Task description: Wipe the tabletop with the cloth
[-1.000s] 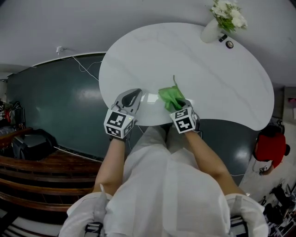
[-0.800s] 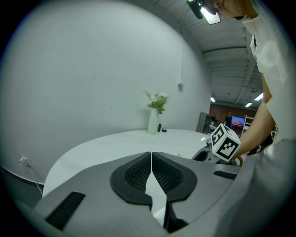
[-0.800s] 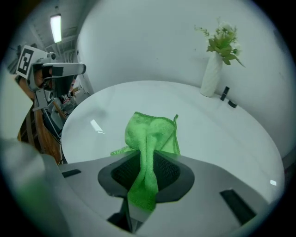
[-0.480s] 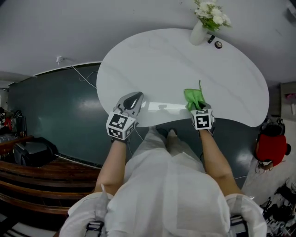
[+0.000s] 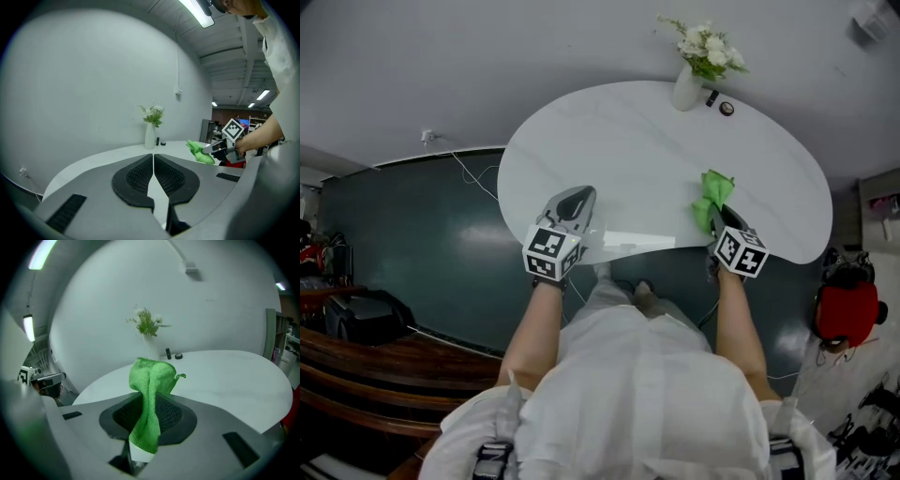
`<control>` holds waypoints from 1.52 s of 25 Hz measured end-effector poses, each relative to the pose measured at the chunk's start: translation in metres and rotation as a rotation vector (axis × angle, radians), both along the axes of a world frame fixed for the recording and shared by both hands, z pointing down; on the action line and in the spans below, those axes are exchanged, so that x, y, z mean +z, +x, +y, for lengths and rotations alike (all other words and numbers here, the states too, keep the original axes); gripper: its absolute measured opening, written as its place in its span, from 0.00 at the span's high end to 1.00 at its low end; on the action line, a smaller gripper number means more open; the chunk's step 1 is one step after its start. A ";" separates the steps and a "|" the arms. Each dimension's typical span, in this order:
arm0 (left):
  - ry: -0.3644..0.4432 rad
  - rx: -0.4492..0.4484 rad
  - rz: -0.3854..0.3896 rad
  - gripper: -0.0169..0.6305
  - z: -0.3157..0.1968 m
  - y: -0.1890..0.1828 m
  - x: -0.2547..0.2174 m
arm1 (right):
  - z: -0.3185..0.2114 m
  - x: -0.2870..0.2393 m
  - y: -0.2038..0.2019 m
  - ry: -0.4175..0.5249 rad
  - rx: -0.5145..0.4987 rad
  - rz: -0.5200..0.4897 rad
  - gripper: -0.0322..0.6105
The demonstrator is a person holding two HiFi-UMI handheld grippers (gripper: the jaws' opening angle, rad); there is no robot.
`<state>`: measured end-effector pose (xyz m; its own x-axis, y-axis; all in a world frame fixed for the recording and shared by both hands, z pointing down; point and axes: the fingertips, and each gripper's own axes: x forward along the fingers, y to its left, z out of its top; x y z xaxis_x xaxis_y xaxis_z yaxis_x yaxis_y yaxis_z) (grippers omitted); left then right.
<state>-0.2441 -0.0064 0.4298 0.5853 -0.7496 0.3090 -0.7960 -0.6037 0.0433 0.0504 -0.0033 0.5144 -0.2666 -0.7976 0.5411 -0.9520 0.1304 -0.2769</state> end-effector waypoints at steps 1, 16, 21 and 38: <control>0.010 -0.013 0.006 0.95 -0.002 0.000 -0.006 | -0.001 -0.011 0.003 0.030 0.001 -0.007 0.82; 0.165 -0.113 0.018 0.95 -0.021 -0.005 -0.091 | 0.008 -0.142 0.055 0.356 0.031 0.082 0.82; 0.185 -0.101 0.012 0.95 -0.021 0.006 -0.101 | 0.009 -0.169 0.063 0.419 0.026 0.116 0.82; 0.229 -0.105 0.011 0.95 -0.015 0.011 -0.119 | 0.015 -0.189 0.076 0.479 0.014 0.183 0.83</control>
